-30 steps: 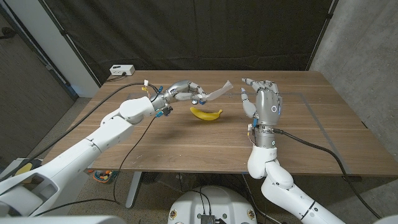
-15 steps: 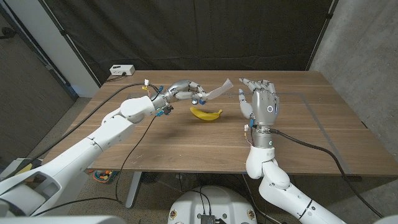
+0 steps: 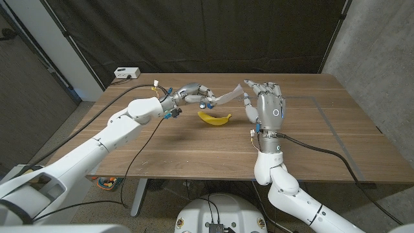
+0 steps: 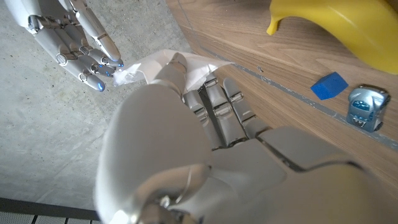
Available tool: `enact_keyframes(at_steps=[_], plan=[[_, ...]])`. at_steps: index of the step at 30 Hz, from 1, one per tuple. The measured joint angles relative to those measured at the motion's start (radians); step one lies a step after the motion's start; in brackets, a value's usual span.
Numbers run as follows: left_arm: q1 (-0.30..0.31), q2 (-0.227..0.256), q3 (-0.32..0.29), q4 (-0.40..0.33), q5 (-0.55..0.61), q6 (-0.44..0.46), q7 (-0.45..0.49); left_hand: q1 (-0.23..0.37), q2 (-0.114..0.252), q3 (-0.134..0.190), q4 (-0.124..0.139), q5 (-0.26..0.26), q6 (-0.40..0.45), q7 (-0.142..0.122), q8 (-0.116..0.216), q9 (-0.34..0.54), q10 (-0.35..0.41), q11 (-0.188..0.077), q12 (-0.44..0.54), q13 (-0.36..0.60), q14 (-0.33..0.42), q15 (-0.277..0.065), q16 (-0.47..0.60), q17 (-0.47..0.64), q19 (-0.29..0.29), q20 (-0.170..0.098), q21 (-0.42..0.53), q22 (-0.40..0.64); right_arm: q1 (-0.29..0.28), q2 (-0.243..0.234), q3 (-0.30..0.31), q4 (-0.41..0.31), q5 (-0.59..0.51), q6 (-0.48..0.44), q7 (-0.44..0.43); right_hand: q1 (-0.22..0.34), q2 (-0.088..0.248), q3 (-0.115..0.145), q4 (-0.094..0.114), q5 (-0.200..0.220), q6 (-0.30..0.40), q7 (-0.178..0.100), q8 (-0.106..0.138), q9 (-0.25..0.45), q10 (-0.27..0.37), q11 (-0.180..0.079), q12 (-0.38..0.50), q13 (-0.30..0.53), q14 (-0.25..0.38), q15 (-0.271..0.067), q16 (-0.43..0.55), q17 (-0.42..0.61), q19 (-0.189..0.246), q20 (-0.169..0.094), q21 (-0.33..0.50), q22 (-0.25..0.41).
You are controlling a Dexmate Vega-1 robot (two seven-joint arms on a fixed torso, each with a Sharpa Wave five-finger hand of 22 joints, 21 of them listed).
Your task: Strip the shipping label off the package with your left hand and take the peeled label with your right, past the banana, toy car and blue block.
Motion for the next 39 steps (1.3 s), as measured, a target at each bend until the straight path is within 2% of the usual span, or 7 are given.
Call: enact_keyframes(at_steps=[5, 21, 28, 30, 33, 35, 39], plan=[[-0.017, -0.004, 0.008, 0.005, 0.009, 0.011, -0.006, 0.0, 0.0, 0.004, 0.004, 0.0, 0.0, 0.0, 0.001, 0.0, 0.0, 0.0, 0.0, 0.0, 0.005, -0.002, -0.008, 0.0, 0.0, 0.0, 0.007, 0.0, 0.008, -0.004, -0.008, 0.006, -0.004, 0.006, -0.003, 0.004, 0.004, -0.008, -0.003, 0.0, 0.014, 0.005, 0.002, 0.004, 0.008, 0.0, 0.004, 0.005, 0.0, 0.0, 0.0, 0.005, 0.0, 0.0, 0.009, 0.0], [-0.053, -0.023, 0.023, 0.034, 0.007, 0.021, -0.038, 0.002, -0.003, 0.014, 0.002, -0.002, 0.0, 0.0, 0.004, 0.008, 0.004, 0.004, 0.0, 0.0, 0.013, -0.002, -0.015, 0.009, 0.0, 0.0, 0.022, 0.0, 0.041, -0.002, -0.028, 0.03, -0.006, 0.003, 0.018, 0.016, 0.0, -0.011, 0.0, 0.011, 0.045, 0.004, 0.005, 0.005, 0.018, 0.0, 0.012, 0.018, 0.001, 0.001, 0.007, 0.019, 0.0, 0.0, 0.02, -0.005], [-0.053, -0.024, 0.023, 0.038, -0.007, 0.021, -0.044, 0.004, -0.004, 0.016, 0.001, 0.002, 0.002, 0.005, 0.004, 0.011, 0.004, 0.004, 0.0, 0.0, 0.02, -0.005, -0.023, 0.014, 0.0, 0.0, 0.022, 0.0, 0.055, 0.0, -0.033, 0.038, -0.002, 0.001, 0.023, 0.025, 0.009, -0.033, 0.005, 0.019, 0.129, 0.005, 0.028, 0.01, 0.089, 0.002, 0.052, 0.043, 0.022, -0.005, 0.033, 0.049, 0.0, 0.0, 0.055, -0.003], [-0.05, -0.024, 0.021, 0.038, -0.007, 0.021, -0.044, 0.004, -0.004, 0.016, 0.001, 0.002, 0.002, 0.005, 0.004, 0.012, 0.004, 0.004, 0.0, 0.0, 0.02, -0.005, -0.023, 0.014, 0.0, 0.0, 0.024, 0.0, 0.055, 0.0, -0.033, 0.038, -0.001, 0.002, 0.02, 0.025, 0.009, -0.037, 0.01, 0.019, 0.145, 0.007, 0.034, 0.01, 0.097, 0.003, 0.059, 0.049, 0.032, -0.008, 0.039, 0.057, 0.0, 0.0, 0.065, 0.001], [-0.048, -0.024, 0.018, 0.039, -0.015, 0.016, -0.048, 0.004, -0.004, 0.018, 0.003, 0.002, 0.002, 0.005, 0.006, 0.011, 0.004, 0.004, 0.0, 0.0, 0.02, -0.005, -0.025, 0.014, 0.0, 0.0, 0.029, -0.004, 0.06, 0.004, -0.033, 0.045, 0.002, 0.01, 0.006, 0.025, 0.009, -0.044, 0.006, 0.018, 0.162, 0.008, 0.038, 0.01, 0.102, -0.002, 0.063, 0.056, 0.037, -0.01, 0.043, 0.064, 0.001, 0.0, 0.079, 0.007], [-0.048, -0.024, 0.017, 0.04, -0.019, 0.011, -0.051, 0.004, -0.004, 0.018, 0.003, 0.002, 0.002, 0.005, 0.007, 0.01, 0.004, 0.004, 0.0, 0.0, 0.02, -0.005, -0.029, 0.014, 0.0, 0.0, 0.029, -0.004, 0.061, 0.01, -0.032, 0.052, 0.002, 0.018, -0.001, 0.025, 0.01, -0.053, 0.014, 0.027, 0.149, 0.01, 0.029, 0.01, 0.094, 0.002, 0.064, 0.063, 0.039, -0.01, 0.042, 0.065, 0.005, 0.003, 0.094, 0.014], [-0.047, -0.025, 0.016, 0.043, -0.025, 0.009, -0.055, 0.004, -0.005, 0.019, 0.004, 0.002, 0.004, 0.007, 0.007, 0.009, 0.003, 0.004, 0.0, 0.0, 0.019, -0.005, -0.029, 0.019, 0.0, 0.0, 0.03, -0.004, 0.056, 0.024, -0.018, 0.061, 0.0, 0.035, -0.013, -0.009, 0.003, -0.063, 0.024, 0.049, 0.005, 0.004, -0.025, 0.007, 0.024, 0.0, 0.041, 0.082, 0.043, -0.009, 0.015, 0.063, -0.007, -0.001, 0.138, 0.03]])
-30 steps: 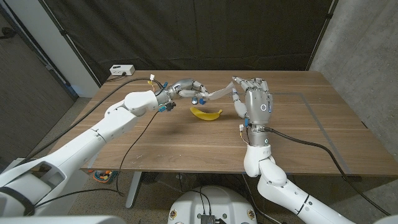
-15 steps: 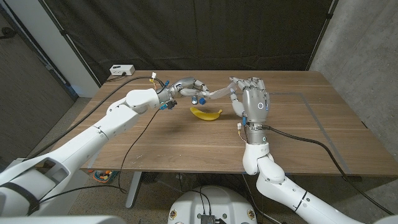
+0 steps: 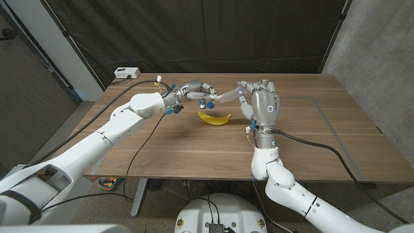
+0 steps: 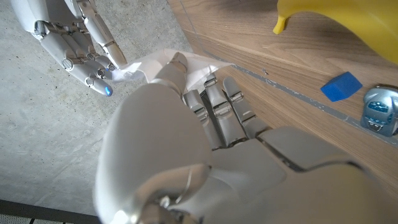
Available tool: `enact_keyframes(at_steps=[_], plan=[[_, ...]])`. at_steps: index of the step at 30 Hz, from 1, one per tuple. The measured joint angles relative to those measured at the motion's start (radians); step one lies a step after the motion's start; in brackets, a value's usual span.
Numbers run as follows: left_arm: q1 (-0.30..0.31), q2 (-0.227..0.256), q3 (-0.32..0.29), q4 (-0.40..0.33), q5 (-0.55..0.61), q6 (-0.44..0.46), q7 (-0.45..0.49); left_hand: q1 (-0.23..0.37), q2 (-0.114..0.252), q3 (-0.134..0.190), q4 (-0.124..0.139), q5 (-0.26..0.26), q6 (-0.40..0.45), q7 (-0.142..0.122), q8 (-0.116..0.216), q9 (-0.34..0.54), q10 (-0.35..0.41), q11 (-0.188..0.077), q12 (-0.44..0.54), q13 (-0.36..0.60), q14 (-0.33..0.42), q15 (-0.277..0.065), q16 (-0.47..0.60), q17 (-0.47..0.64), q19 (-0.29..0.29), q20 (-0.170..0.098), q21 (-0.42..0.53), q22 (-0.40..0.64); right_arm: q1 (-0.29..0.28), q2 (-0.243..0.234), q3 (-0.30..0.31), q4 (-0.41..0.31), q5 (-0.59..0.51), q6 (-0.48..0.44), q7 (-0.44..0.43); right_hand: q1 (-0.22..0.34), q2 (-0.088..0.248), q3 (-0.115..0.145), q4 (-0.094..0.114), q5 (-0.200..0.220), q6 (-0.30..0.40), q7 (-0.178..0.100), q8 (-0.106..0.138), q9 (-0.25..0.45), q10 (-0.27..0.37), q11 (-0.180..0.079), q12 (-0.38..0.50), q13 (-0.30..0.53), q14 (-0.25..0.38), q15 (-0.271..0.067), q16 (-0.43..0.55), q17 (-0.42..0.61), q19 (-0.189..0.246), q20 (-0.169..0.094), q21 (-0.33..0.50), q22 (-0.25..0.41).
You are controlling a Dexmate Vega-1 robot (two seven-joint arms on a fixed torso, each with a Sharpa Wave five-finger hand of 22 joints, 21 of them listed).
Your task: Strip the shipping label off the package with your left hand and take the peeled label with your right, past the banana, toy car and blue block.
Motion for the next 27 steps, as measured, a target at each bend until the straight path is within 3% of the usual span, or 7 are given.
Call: enact_keyframes(at_steps=[2, 6, 8, 16, 27], plan=[[0.0, -0.001, 0.0, 0.003, -0.002, -0.002, -0.002, 0.0, 0.0, 0.0, 0.0, 0.0, 0.0, 0.0, 0.0, 0.001, 0.0, 0.0, 0.0, 0.0, 0.0, 0.0, -0.004, 0.0, 0.0, 0.0, 0.006, 0.0, -0.008, 0.013, 0.014, 0.007, -0.007, 0.014, -0.003, -0.007, -0.006, -0.003, 0.003, 0.01, -0.046, 0.001, -0.007, 0.0, -0.015, -0.002, -0.005, 0.007, 0.002, -0.001, -0.007, -0.001, -0.007, 0.001, 0.014, 0.001], [0.0, -0.005, -0.001, 0.008, -0.008, -0.004, -0.005, -0.002, -0.001, 0.007, -0.001, 0.0, 0.0, 0.0, 0.0, 0.003, 0.0, 0.0, 0.0, 0.0, 0.0, 0.0, -0.004, 0.005, -0.004, 0.004, 0.008, 0.0, -0.023, 0.041, 0.043, 0.02, -0.031, 0.049, -0.01, -0.009, -0.008, -0.016, -0.001, 0.031, 0.07, 0.005, 0.051, 0.007, 0.019, 0.0, 0.014, 0.027, 0.014, -0.007, -0.015, 0.012, -0.007, 0.001, 0.041, -0.014], [-0.001, -0.006, -0.001, 0.011, -0.01, -0.005, -0.006, -0.002, -0.001, 0.007, -0.001, 0.0, 0.0, 0.0, 0.0, 0.003, 0.0, 0.0, 0.0, 0.0, 0.0, 0.0, -0.004, 0.005, -0.004, 0.004, 0.008, 0.0, -0.029, 0.05, 0.053, 0.024, -0.046, 0.068, -0.013, -0.009, -0.008, -0.016, -0.001, 0.032, 0.103, 0.003, 0.062, 0.008, 0.035, 0.0, 0.022, 0.033, 0.022, -0.008, -0.015, 0.018, -0.007, 0.001, 0.048, -0.02], [-0.004, -0.014, -0.004, 0.022, -0.026, -0.006, -0.013, -0.012, -0.004, 0.007, -0.001, 0.0, 0.0, 0.0, 0.0, 0.007, 0.0, 0.0, 0.0, 0.0, 0.0, 0.0, -0.007, 0.009, -0.004, 0.004, 0.013, 0.0, -0.051, 0.093, 0.1, 0.047, -0.084, 0.11, -0.017, 0.008, 0.009, -0.021, -0.006, 0.039, 0.191, 0.005, 0.082, 0.008, 0.058, 0.002, 0.037, 0.052, 0.034, -0.015, -0.015, 0.035, -0.007, 0.001, 0.071, -0.031], [-0.001, -0.015, -0.007, 0.024, -0.033, -0.01, -0.016, -0.017, -0.004, 0.012, 0.001, -0.003, 0.0, 0.0, 0.0, 0.008, 0.0, 0.0, 0.0, 0.0, 0.0, 0.0, -0.017, 0.014, -0.013, 0.002, 0.021, 0.0, -0.057, 0.11, 0.117, 0.058, -0.1, 0.134, -0.019, 0.016, 0.017, -0.032, -0.006, 0.039, 0.278, 0.007, 0.104, 0.006, 0.075, 0.001, 0.048, 0.066, 0.042, -0.017, -0.015, 0.048, -0.007, 0.001, 0.094, -0.044]])
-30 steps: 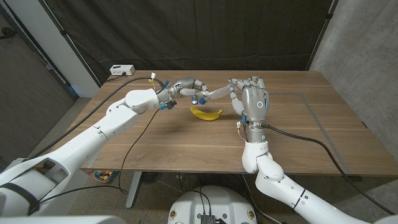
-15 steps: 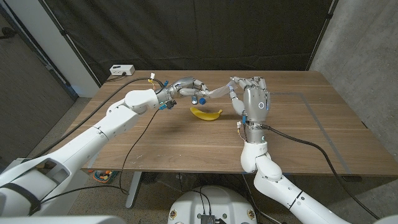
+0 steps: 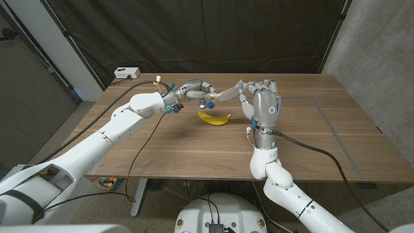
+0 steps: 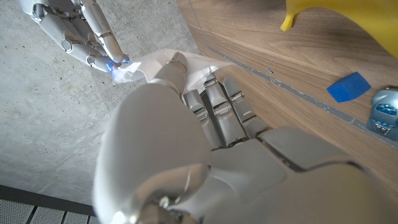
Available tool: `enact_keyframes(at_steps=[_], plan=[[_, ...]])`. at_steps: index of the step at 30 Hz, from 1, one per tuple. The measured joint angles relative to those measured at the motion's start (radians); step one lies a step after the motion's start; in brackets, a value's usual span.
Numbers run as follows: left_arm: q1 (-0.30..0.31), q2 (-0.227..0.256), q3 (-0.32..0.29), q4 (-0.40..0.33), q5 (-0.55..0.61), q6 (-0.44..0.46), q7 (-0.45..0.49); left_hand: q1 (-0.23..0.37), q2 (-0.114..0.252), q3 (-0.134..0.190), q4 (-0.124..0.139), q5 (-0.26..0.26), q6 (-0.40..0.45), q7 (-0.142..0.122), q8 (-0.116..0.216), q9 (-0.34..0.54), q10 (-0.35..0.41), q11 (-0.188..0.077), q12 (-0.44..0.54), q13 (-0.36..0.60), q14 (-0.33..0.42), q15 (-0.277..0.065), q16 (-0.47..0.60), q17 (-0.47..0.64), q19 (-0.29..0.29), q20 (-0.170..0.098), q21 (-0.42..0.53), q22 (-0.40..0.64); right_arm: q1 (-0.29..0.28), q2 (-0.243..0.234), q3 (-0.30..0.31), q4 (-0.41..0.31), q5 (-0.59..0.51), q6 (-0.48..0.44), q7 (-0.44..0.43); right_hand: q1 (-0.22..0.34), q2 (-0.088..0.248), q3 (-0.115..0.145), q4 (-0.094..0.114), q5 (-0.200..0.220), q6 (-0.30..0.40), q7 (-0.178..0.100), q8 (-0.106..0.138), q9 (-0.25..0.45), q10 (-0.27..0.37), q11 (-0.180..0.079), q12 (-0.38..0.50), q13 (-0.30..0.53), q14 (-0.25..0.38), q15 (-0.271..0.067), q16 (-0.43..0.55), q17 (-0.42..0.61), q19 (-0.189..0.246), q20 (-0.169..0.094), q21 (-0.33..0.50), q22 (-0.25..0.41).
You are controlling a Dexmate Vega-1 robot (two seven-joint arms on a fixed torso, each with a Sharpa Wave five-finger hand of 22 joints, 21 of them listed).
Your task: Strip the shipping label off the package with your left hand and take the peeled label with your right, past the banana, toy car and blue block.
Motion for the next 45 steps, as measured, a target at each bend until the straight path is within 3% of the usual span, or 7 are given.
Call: enact_keyframes(at_steps=[12, 19, 30, 35, 38, 39, 45], plan=[[0.012, 0.01, -0.005, -0.017, -0.006, -0.011, -0.003, -0.004, -0.001, 0.006, 0.001, -0.004, -0.004, -0.004, 0.0, -0.002, -0.004, -0.004, 0.0, 0.0, 0.007, -0.004, -0.005, 0.009, 0.0, 0.0, 0.004, 0.0, 0.028, -0.032, -0.044, -0.009, 0.048, -0.064, 0.008, -0.012, -0.001, -0.008, 0.008, 0.0, -0.046, -0.002, -0.034, -0.006, -0.023, -0.002, -0.023, -0.008, 0.021, -0.003, 0.001, 0.015, -0.011, 0.0, 0.032, -0.004], [0.024, 0.021, -0.007, -0.035, -0.011, -0.016, -0.013, -0.011, -0.005, 0.006, 0.001, -0.004, -0.004, -0.004, 0.0, 0.0, -0.004, -0.004, 0.0, 0.0, 0.007, -0.004, -0.005, 0.013, 0.0, 0.0, 0.011, 0.0, 0.032, -0.019, -0.04, -0.003, 0.032, -0.048, 0.003, 0.035, 0.046, -0.025, -0.008, -0.016, 0.1, 0.005, -0.017, 0.001, 0.131, -0.001, 0.025, 0.011, 0.085, -0.024, 0.088, 0.108, -0.011, 0.0, 0.11, -0.005], [0.053, 0.045, -0.015, -0.073, -0.015, -0.025, -0.017, -0.012, -0.007, 0.006, 0.001, -0.005, -0.006, -0.006, -0.001, -0.001, -0.004, -0.004, 0.0, 0.0, 0.007, -0.004, -0.006, 0.018, -0.005, 0.005, 0.015, -0.005, -0.023, 0.159, 0.13, 0.072, -0.116, 0.132, 0.0, 0.058, 0.048, -0.025, -0.008, -0.024, 0.166, 0.034, -0.002, 0.019, 0.187, 0.017, 0.044, 0.034, 0.1, -0.029, 0.096, 0.142, -0.035, 0.002, 0.15, -0.01], [0.064, 0.051, -0.02, -0.088, -0.017, -0.03, -0.016, -0.015, -0.007, 0.011, 0.006, -0.008, -0.018, -0.019, -0.001, -0.002, -0.014, -0.014, 0.0, 0.0, 0.007, -0.004, -0.013, 0.022, -0.006, 0.006, 0.015, -0.005, -0.027, 0.178, 0.148, 0.084, -0.129, 0.154, -0.001, 0.034, 0.072, -0.022, 0.009, 0.002, 0.134, 0.05, 0.014, 0.061, 0.161, 0.008, 0.044, 0.058, 0.096, -0.025, 0.085, 0.159, -0.066, 0.005, 0.168, -0.01], [0.066, 0.051, -0.02, -0.091, -0.019, -0.038, -0.016, -0.074, -0.006, 0.004, 0.032, -0.017, -0.087, -0.041, -0.038, -0.023, -0.055, -0.04, 0.0, 0.002, -0.035, 0.004, -0.044, 0.023, -0.038, 0.028, 0.025, -0.004, -0.026, 0.175, 0.144, 0.089, -0.117, 0.146, -0.001, 0.02, 0.085, -0.033, 0.02, 0.027, 0.11, 0.04, 0.036, 0.069, 0.143, -0.001, 0.045, 0.084, 0.087, -0.027, 0.099, 0.195, -0.09, 0.003, 0.191, -0.007], [0.066, 0.051, -0.02, -0.092, -0.019, -0.044, -0.02, -0.106, -0.01, -0.003, 0.045, -0.025, -0.133, -0.051, -0.06, -0.031, -0.084, -0.038, 0.0, 0.09, -0.057, 0.009, -0.054, 0.022, -0.048, 0.036, 0.027, -0.004, -0.024, 0.169, 0.138, 0.089, -0.112, 0.142, -0.001, 0.014, 0.091, -0.037, 0.024, 0.035, 0.098, 0.039, 0.047, 0.07, 0.136, -0.002, 0.047, 0.094, 0.08, -0.023, 0.105, 0.21, -0.098, 0.003, 0.199, -0.007], [0.052, 0.051, -0.014, -0.089, -0.013, -0.07, -0.051, -0.291, -0.087, -0.101, 0.122, -0.026, -0.388, -0.085, -0.192, -0.061, -0.305, 0.007, -0.1, 0.168, -0.213, 0.034, -0.083, 0.015, -0.133, 0.061, 0.026, -0.002, -0.022, 0.149, 0.122, 0.081, -0.08, 0.118, -0.002, -0.004, 0.11, -0.065, 0.034, 0.059, 0.059, 0.025, 0.083, 0.082, 0.105, -0.005, 0.055, 0.143, 0.048, -0.014, 0.12, 0.275, -0.131, 0.001, 0.225, -0.005]])
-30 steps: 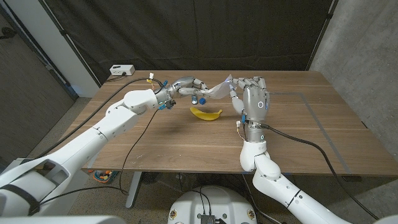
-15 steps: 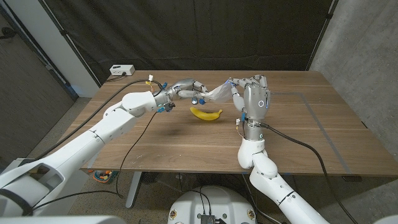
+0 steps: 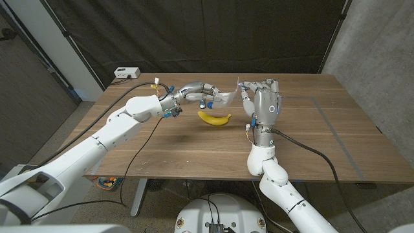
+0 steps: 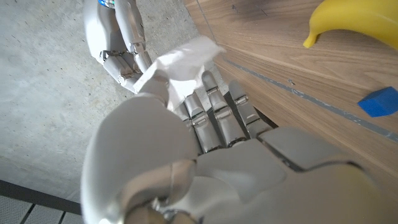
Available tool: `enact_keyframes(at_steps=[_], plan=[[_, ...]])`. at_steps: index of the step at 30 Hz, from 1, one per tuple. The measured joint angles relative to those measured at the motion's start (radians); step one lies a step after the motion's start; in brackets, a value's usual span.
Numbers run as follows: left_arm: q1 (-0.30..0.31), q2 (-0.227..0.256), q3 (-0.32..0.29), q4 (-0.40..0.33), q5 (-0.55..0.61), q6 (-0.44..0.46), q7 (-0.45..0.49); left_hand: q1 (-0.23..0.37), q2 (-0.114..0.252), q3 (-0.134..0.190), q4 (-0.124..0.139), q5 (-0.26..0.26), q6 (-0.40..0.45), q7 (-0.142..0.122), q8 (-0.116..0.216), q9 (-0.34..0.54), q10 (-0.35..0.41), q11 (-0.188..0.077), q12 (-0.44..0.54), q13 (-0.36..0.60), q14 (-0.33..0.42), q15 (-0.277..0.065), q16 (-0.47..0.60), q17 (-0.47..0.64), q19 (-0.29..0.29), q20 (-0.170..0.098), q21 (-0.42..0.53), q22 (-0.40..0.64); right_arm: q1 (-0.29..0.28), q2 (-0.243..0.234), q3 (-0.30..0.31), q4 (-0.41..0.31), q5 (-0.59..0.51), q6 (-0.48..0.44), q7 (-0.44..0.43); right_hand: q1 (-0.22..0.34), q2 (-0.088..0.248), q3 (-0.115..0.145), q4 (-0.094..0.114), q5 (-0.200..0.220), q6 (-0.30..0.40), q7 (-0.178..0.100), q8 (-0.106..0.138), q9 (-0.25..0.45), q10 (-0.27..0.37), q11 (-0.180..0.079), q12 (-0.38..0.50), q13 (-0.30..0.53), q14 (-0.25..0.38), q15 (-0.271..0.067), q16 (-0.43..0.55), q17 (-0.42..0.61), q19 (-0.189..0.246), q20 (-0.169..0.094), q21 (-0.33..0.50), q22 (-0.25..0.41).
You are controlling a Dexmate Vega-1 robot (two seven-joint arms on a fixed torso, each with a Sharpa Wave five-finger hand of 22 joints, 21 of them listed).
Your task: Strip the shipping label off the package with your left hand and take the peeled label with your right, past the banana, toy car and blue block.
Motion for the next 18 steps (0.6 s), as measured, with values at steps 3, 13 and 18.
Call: enact_keyframes(at_steps=[3, 13, 18], plan=[[-0.009, 0.0, 0.005, 0.005, 0.007, -0.015, -0.021, -0.049, -0.028, -0.031, 0.023, 0.01, -0.08, 0.011, -0.045, -0.002, -0.079, 0.015, -0.021, 0.0, -0.061, 0.007, 0.0, -0.005, -0.032, 0.005, -0.009, 0.0, 0.0, -0.008, -0.007, -0.005, 0.013, -0.007, 0.0, 0.0, 0.0, -0.009, 0.0, 0.002, -0.013, -0.002, 0.007, 0.038, -0.005, -0.002, 0.004, 0.013, -0.007, 0.005, 0.0, 0.016, -0.008, 0.003, 0.0, -0.001], [-0.046, -0.005, 0.023, 0.051, -0.003, -0.074, -0.13, -0.226, -0.133, -0.187, 0.093, 0.082, -0.311, 0.034, -0.165, 0.006, -0.334, 0.1, -0.104, -0.017, -0.293, 0.026, 0.0, -0.017, -0.15, 0.034, -0.05, 0.005, 0.0, -0.017, -0.008, -0.011, 0.039, -0.012, 0.0, 0.004, 0.007, -0.018, 0.007, 0.008, -0.025, -0.01, 0.029, 0.038, -0.023, 0.002, 0.007, 0.037, -0.023, 0.011, 0.004, 0.039, -0.01, 0.0, 0.007, -0.009], [-0.077, -0.008, 0.037, 0.082, -0.014, -0.1, -0.202, -0.245, -0.145, -0.272, 0.098, 0.138, -0.556, 0.053, -0.2, 0.01, -0.547, 0.142, -0.126, -0.039, -0.475, 0.088, 0.0, -0.047, -0.192, 0.065, -0.085, 0.008, -0.001, -0.009, 0.002, -0.009, 0.044, 0.003, 0.0, 0.005, 0.009, -0.018, 0.007, 0.011, -0.036, -0.011, 0.035, 0.04, -0.023, 0.002, 0.007, 0.046, -0.025, 0.009, 0.004, 0.044, -0.016, 0.006, 0.007, -0.009]])
